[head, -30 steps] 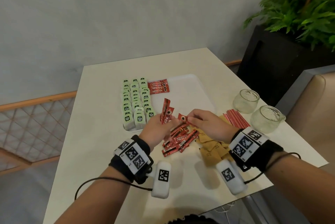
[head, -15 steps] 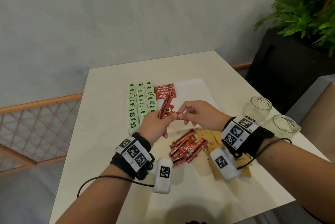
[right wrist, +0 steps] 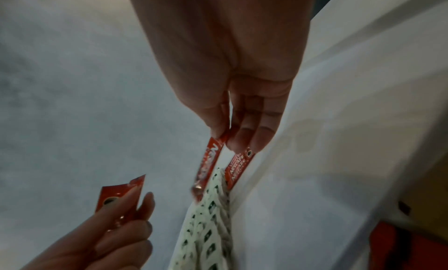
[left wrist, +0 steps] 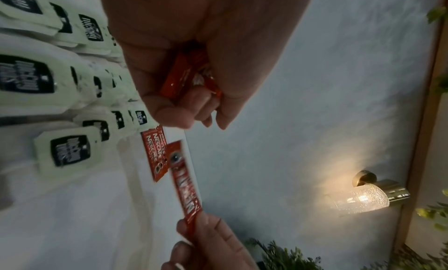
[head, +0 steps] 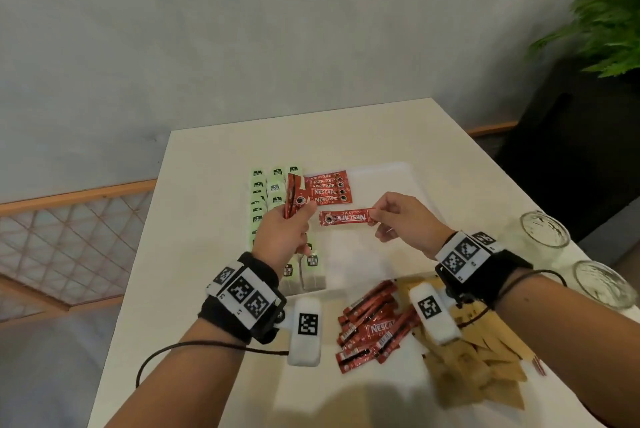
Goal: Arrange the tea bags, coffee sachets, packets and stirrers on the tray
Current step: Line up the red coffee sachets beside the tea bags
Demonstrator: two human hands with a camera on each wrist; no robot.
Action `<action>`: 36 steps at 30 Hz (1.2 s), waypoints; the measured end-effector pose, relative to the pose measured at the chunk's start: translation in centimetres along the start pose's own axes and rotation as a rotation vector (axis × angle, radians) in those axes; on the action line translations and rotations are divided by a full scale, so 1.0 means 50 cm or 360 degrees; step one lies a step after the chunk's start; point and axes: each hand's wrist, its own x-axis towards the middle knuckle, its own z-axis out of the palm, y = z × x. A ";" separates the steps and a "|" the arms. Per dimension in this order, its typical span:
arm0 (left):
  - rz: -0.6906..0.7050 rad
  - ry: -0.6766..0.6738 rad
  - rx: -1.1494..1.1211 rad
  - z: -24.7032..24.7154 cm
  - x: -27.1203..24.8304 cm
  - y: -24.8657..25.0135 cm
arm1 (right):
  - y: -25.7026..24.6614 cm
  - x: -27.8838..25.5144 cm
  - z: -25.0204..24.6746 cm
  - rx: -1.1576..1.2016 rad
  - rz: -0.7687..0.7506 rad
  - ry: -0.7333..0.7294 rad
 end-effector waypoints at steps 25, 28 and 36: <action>-0.0105 -0.0109 -0.0409 0.080 0.025 0.023 | -0.046 0.006 0.038 0.0118 -0.0072 -0.0363; -0.0109 -0.0046 -0.0467 0.071 0.025 0.016 | -0.041 0.006 0.029 0.0251 -0.0060 -0.0311; -0.0018 0.0139 -0.0229 -0.003 0.037 0.008 | 0.007 0.056 -0.021 -0.0103 0.0317 -0.0195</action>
